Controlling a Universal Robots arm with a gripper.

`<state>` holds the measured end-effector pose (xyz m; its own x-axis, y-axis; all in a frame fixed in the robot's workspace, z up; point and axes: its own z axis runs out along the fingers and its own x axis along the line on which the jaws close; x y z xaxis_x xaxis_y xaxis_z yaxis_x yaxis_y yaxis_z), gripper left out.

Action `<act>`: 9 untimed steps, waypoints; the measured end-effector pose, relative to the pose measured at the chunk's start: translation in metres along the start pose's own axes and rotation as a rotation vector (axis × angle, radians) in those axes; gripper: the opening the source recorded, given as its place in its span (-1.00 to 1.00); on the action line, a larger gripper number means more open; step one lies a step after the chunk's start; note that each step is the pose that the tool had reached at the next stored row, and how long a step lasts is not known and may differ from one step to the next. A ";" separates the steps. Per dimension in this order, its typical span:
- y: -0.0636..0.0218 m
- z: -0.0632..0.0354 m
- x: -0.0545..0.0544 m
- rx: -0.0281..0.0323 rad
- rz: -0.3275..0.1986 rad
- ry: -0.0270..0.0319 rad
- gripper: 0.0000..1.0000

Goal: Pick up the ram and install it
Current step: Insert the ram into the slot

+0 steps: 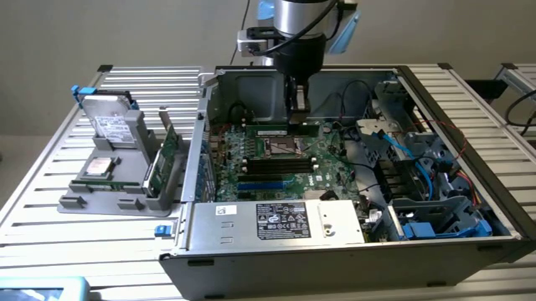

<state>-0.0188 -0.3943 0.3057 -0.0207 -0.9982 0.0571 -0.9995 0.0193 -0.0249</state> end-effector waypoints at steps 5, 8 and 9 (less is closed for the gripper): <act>0.0002 0.0072 0.000 -0.0003 -0.001 -0.0089 -0.73; 0.0002 0.0072 0.000 -0.0008 -0.001 -0.0086 -0.73; 0.0002 0.0072 0.000 -0.0009 -0.001 -0.0087 -0.73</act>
<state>-0.0188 -0.3946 0.2985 -0.0196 -0.9986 0.0485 -0.9995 0.0185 -0.0240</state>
